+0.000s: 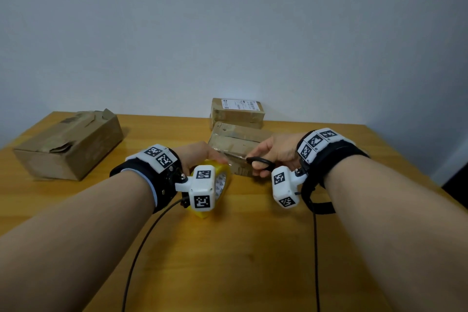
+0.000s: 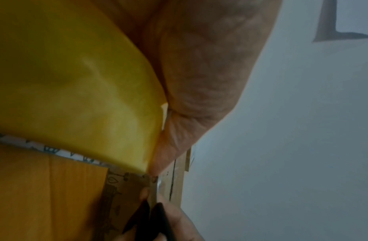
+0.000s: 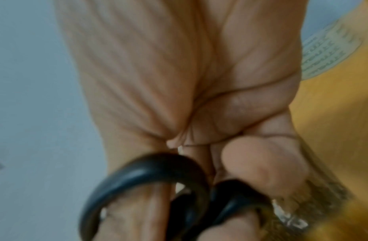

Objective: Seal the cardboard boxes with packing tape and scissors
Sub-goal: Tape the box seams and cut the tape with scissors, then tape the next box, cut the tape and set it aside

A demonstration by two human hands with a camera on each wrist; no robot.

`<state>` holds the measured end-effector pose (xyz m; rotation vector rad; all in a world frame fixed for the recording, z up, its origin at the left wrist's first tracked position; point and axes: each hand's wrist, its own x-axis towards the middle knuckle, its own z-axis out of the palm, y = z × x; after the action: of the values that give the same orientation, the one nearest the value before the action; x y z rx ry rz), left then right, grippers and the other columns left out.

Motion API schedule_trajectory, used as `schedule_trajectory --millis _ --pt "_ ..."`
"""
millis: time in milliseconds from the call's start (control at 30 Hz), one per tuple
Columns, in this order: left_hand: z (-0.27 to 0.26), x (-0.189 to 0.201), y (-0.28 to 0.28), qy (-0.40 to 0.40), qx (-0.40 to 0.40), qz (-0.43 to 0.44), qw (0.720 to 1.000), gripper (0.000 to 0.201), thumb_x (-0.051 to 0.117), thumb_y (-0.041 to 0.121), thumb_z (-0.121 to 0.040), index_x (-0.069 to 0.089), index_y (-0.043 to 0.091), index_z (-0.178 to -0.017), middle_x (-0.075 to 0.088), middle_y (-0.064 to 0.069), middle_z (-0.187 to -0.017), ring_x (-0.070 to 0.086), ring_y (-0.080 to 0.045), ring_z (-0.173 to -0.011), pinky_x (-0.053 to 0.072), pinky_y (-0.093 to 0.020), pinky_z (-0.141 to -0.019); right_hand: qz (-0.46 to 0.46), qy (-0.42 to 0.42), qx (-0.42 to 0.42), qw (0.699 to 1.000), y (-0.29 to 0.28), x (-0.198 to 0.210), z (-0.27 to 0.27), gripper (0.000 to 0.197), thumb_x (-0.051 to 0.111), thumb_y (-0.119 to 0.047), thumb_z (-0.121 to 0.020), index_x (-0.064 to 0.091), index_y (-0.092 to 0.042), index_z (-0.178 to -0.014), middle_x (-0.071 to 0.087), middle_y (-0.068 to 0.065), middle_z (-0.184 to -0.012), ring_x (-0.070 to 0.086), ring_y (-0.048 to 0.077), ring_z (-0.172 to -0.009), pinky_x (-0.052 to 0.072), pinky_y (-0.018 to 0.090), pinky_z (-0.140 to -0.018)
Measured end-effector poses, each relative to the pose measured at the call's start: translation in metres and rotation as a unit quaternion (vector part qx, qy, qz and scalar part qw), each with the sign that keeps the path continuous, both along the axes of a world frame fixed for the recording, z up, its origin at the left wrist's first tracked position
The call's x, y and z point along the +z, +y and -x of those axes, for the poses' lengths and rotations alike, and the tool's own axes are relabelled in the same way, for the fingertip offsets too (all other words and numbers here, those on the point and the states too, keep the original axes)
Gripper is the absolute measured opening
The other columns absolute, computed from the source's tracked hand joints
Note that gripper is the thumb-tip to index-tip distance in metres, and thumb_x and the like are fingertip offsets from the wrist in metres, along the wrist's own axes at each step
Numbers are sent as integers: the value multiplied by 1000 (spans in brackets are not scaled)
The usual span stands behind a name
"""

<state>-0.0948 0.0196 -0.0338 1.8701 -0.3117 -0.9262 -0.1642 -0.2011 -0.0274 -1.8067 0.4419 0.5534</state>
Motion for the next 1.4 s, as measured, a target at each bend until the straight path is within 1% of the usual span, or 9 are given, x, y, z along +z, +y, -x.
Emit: schedule_trajectory --millis 133,200,367,500,667,833,1100,1267,1400 --pt "-9 1 17 25 17 -24 999 40 75 22 -71 72 6 -108 58 -28 -126 57 -37 -99 43 -53 -101 152 22 60 986 4 3 4 37 78 -5 -78 72 -21 -110 73 10 -107 67 26 -97 50 42 -98" --pt "-2 9 24 12 22 -29 999 24 65 15 -83 74 6 -104 61 -28 -119 56 -37 -96 44 -52 -98 284 34 116 951 13 3 9 36 72 -9 -86 70 -26 -117 72 4 -113 67 23 -103 53 39 -96" --pt "-4 6 31 -12 35 -16 999 39 60 9 -86 60 -4 -123 64 -13 -87 60 -25 -76 51 -34 -73 491 16 202 847 34 -1 12 43 69 -18 -91 61 -25 -132 62 -4 -126 59 18 -110 48 28 -90" --pt "-7 5 34 11 49 -27 998 31 69 18 -79 72 4 -107 60 -31 -119 58 -36 -92 46 -55 -96 507 -73 116 851 42 18 -1 16 65 -10 -91 75 -15 -102 74 0 -99 70 18 -90 59 30 -80" --pt "-13 3 38 29 67 -33 997 30 70 19 -79 72 4 -105 61 -31 -116 58 -37 -93 44 -56 -98 479 -234 51 844 58 28 -27 12 70 -31 -89 73 -20 -93 68 -7 -94 63 11 -89 54 29 -84" --pt "-29 -5 44 52 81 -38 995 52 76 25 -73 61 1 -117 60 -28 -122 61 -42 -102 45 -56 -97 453 -213 56 864 71 4 -56 22 73 -38 -84 71 -17 -91 70 -1 -92 67 18 -84 58 34 -77" --pt "-40 -9 45 -3 65 -25 998 36 65 25 -86 67 10 -118 53 -22 -129 55 -39 -112 42 -52 -102 495 -231 136 827 68 -12 -71 25 66 -42 -88 48 -27 -79 60 -5 -80 54 14 -69 51 35 -69" --pt "-43 -11 45 19 51 -15 998 40 66 24 -85 63 6 -120 55 -23 -127 58 -42 -111 44 -54 -100 507 -235 165 813 69 -11 -73 18 68 -28 -85 50 -24 -86 59 -3 -86 58 19 -75 53 37 -72" --pt "-43 -10 51 23 59 -12 998 44 67 26 -84 61 6 -123 59 -20 -117 61 -40 -102 50 -48 -90 519 -217 166 810 66 -17 -71 37 77 -12 -74 50 -25 -96 52 -5 -93 52 15 -76 51 34 -72"
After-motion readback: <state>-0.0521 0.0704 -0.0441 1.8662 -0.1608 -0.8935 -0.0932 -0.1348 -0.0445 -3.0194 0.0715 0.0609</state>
